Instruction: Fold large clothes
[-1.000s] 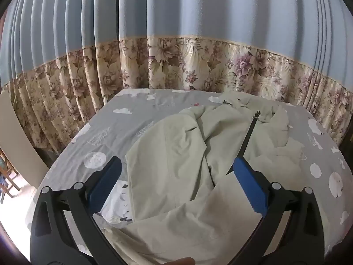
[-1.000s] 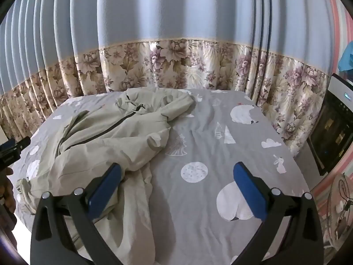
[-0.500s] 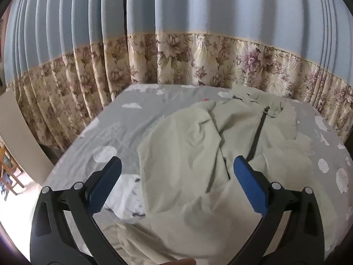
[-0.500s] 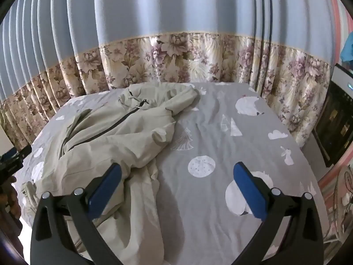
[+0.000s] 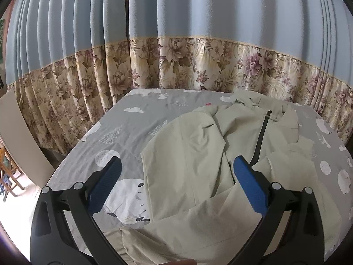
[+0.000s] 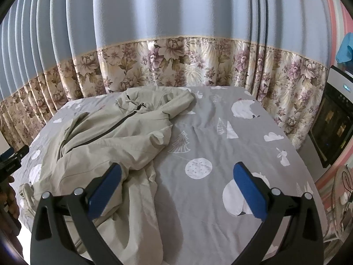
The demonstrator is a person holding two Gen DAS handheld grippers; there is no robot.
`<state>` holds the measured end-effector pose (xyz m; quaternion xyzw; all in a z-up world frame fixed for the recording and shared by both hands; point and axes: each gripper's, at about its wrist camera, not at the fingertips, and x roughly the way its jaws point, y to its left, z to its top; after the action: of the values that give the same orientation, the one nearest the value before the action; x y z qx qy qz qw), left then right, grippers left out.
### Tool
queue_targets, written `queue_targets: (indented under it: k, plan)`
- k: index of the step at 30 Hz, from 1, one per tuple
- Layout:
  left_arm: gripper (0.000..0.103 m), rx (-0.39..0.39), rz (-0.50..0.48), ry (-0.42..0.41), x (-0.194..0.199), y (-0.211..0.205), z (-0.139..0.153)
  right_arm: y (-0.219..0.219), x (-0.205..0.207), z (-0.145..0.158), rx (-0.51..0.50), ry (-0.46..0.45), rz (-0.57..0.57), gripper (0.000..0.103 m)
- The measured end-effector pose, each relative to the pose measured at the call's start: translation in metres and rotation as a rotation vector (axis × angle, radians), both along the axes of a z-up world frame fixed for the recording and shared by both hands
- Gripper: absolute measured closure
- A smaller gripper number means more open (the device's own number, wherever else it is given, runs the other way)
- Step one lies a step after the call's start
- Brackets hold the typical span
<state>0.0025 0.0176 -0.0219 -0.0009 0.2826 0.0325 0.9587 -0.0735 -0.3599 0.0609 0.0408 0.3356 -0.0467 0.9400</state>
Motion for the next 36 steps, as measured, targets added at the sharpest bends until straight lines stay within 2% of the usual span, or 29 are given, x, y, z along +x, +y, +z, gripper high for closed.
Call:
queue_targets:
  k: [36]
  plan:
    - [0.003, 0.0, 0.016, -0.014, 0.0061, 0.0078, 0.0047, 0.0008, 0.0015, -0.0011, 0.014, 0.006, -0.002, 0.002]
